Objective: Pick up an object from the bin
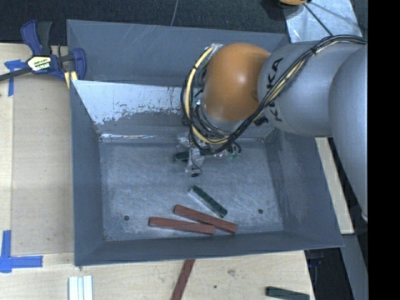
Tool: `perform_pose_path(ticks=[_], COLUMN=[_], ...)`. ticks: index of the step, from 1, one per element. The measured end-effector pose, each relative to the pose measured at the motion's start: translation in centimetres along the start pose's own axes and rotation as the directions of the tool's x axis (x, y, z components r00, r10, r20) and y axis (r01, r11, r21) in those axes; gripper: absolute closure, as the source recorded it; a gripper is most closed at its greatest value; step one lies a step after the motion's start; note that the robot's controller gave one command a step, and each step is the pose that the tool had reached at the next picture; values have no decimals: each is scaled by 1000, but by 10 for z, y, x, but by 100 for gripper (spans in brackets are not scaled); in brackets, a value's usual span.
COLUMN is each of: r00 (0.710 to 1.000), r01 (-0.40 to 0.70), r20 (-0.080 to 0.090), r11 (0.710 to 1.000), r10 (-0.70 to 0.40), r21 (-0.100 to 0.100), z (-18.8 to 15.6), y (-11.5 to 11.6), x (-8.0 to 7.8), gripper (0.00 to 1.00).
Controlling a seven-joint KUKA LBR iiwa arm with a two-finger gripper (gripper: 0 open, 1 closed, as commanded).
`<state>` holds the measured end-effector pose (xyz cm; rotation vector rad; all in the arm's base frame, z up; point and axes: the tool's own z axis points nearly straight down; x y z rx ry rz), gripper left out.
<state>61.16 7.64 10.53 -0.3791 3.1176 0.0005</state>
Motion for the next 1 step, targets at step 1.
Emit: perform_pose_path(ticks=[1], r00=[1000], r01=[0], r20=[1], r11=[1000], r10=[0], r21=[0], z=[-15], y=[0], x=[0], gripper=[100])
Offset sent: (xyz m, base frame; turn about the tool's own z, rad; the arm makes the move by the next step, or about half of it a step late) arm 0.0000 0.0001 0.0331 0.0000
